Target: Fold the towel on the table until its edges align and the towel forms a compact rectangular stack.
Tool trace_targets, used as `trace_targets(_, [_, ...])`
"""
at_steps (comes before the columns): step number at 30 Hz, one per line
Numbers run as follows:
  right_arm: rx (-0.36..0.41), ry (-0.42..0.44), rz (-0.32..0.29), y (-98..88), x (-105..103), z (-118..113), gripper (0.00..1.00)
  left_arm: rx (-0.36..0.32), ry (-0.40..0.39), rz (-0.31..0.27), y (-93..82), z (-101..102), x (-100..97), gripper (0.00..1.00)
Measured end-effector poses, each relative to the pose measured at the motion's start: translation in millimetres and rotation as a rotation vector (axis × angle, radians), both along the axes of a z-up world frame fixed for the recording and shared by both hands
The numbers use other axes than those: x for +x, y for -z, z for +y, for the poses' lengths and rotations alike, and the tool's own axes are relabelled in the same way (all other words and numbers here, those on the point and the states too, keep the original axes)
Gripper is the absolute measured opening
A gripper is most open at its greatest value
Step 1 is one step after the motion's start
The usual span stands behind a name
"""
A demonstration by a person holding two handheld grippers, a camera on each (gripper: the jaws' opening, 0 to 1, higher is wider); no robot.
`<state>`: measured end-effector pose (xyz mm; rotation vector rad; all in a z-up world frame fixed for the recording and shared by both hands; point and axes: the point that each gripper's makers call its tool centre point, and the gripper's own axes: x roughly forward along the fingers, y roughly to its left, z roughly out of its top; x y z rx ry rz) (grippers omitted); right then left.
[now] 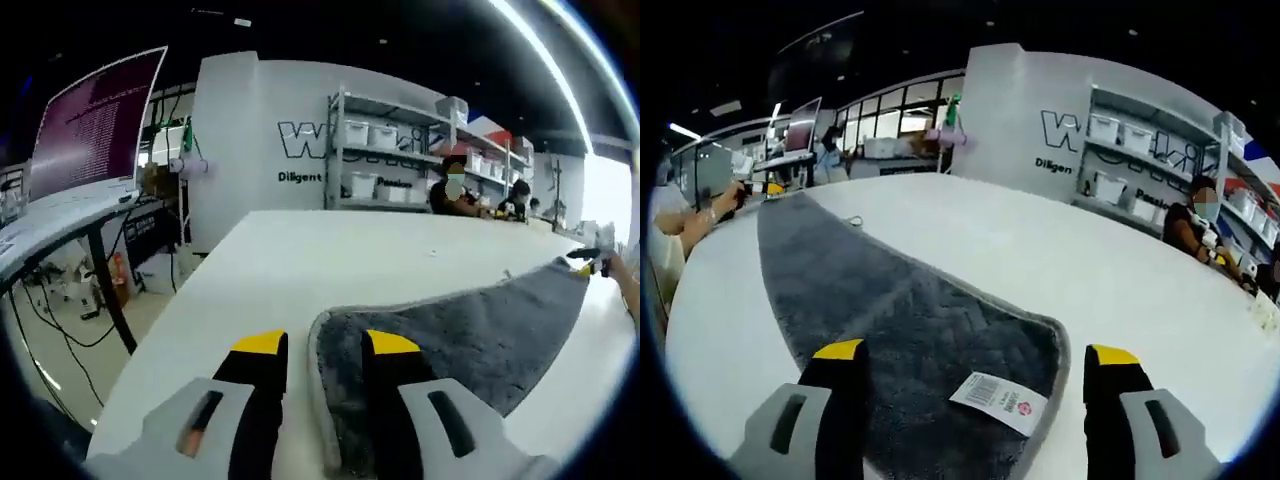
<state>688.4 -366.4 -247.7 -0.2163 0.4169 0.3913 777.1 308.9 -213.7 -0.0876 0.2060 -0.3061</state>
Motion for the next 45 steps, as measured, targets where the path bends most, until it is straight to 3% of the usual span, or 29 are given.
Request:
trace_targets(5, [0.023,0.001,-0.030,-11.8,-5,-1,0.84,-0.106,0.056,-0.045,-13.6,-10,-3.5,0.42])
trace_targets(6, [0.039,0.005,-0.049,-19.0,-6,-4,0.82,-0.163,0.092,-0.059,-19.3,-17,-5.2,0.46])
trace_targets(8, [0.071,0.026,-0.097,-33.0,-7,-12,0.81,-0.257,0.156,-0.062,-25.4,-28,-8.0,0.63])
trace_targets(10, [0.101,0.044,-0.122,-41.4,-11,-19,0.81,-0.309,0.202,-0.049,-26.7,-35,-8.9,0.78])
trace_targets(11, [0.124,0.056,-0.140,-46.2,-14,-22,0.81,-0.302,0.208,-0.049,-26.2,-37,-8.5,0.84])
trace_targets(14, [0.189,0.100,-0.167,-51.4,-24,-35,0.81,-0.251,0.240,-0.046,-24.5,-47,-10.1,0.89])
trace_targets(17, [0.268,0.148,-0.154,-40.8,-38,-47,0.80,-0.244,0.256,-0.032,-20.4,-57,-12.1,0.99])
trace_targets(20, [0.283,0.194,-0.130,-26.2,-49,-60,0.79,-0.242,0.288,0.003,-14.2,-66,-14.6,0.99])
trace_targets(24, [0.257,0.199,-0.100,-13.8,-63,-64,0.70,-0.228,0.289,0.010,-12.9,-68,-17.6,0.99])
trace_targets(26, [0.251,0.173,-0.094,-12.3,-71,-61,0.57,-0.238,0.287,0.006,-14.1,-68,-17.6,0.99])
trace_targets(27, [0.257,0.166,-0.093,-12.5,-72,-60,0.46,-0.239,0.287,0.005,-13.8,-69,-19.5,0.99])
trace_targets(30, [0.340,0.151,-0.092,-16.6,-74,-49,0.29,-0.246,0.286,0.027,-8.4,-71,-19.4,0.99])
trace_targets(34, [0.400,0.180,-0.053,-12.3,-70,-44,0.29,-0.259,0.318,0.076,4.1,-84,-21.7,0.96])
trace_targets(37, [0.365,0.210,-0.003,2.1,-67,-45,0.29,-0.260,0.333,0.095,7.6,-88,-22.6,0.96])
trace_targets(42, [0.331,0.242,0.070,23.4,-66,-44,0.28,-0.269,0.318,0.090,6.5,-83,-24.1,0.93])
trace_targets(43, [0.361,0.277,0.078,26.9,-68,-45,0.27,-0.279,0.314,0.086,4.9,-81,-23.5,0.92])
trace_targets(45, [0.351,0.255,0.068,26.3,-66,-44,0.25,-0.299,0.312,0.078,1.5,-78,-22.2,0.92])
